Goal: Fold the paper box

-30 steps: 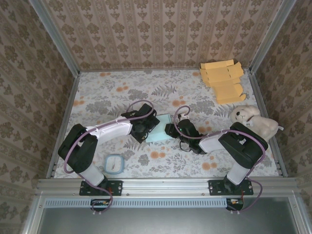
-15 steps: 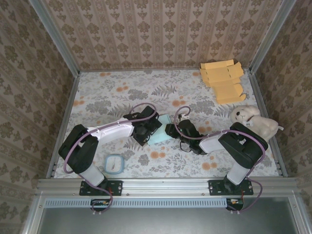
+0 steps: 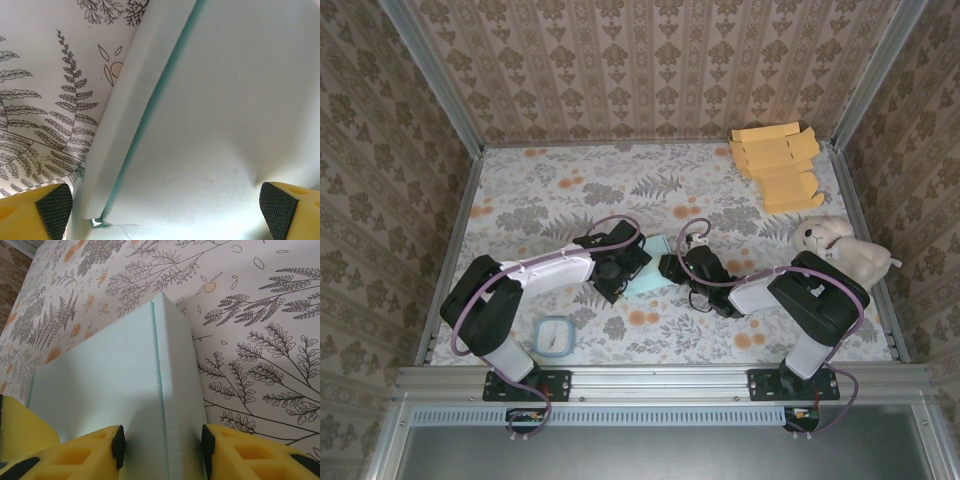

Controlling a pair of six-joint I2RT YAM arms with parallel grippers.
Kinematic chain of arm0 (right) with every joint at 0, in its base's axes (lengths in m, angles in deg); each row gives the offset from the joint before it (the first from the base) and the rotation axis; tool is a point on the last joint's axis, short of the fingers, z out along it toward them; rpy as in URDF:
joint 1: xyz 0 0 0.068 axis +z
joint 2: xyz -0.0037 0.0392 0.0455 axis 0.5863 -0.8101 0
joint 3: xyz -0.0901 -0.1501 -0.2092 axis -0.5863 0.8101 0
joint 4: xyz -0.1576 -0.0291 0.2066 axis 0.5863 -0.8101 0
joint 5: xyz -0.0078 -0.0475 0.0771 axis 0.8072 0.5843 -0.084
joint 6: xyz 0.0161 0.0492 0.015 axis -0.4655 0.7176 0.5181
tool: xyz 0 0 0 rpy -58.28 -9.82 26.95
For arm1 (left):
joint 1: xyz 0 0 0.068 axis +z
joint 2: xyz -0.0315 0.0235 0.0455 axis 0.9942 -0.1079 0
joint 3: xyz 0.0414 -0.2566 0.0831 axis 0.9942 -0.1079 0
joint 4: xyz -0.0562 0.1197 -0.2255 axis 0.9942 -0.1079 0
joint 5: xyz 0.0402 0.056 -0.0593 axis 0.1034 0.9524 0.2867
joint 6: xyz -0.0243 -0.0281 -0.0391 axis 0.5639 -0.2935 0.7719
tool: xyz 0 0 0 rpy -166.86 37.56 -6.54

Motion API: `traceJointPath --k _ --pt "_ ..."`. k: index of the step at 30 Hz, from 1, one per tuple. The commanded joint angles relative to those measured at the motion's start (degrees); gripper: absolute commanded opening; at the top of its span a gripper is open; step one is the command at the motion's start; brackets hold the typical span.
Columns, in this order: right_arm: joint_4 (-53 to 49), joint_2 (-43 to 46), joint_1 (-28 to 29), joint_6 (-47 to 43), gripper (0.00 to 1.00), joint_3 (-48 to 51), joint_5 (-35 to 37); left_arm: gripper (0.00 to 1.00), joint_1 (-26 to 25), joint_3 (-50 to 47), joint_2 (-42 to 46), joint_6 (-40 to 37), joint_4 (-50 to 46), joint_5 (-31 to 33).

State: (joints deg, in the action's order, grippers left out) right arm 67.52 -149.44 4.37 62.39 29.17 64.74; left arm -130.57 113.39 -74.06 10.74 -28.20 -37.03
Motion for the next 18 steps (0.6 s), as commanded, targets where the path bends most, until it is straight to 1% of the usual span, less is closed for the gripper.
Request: traceJointPath --k 1,11,18 --pt "-0.89 -0.6 0.61 0.8 0.47 1.3 1.05 1.0 -0.37 -0.82 -0.6 2.14 -0.07 -0.04" --pt "-1.41 -0.31 0.77 0.12 0.47 1.52 1.98 0.97 0.62 -1.71 -1.39 0.91 1.18 -0.13" --pt "-3.91 1.9 0.73 -1.49 0.47 1.53 3.03 0.96 1.67 -3.18 -1.31 0.36 1.3 -0.16"
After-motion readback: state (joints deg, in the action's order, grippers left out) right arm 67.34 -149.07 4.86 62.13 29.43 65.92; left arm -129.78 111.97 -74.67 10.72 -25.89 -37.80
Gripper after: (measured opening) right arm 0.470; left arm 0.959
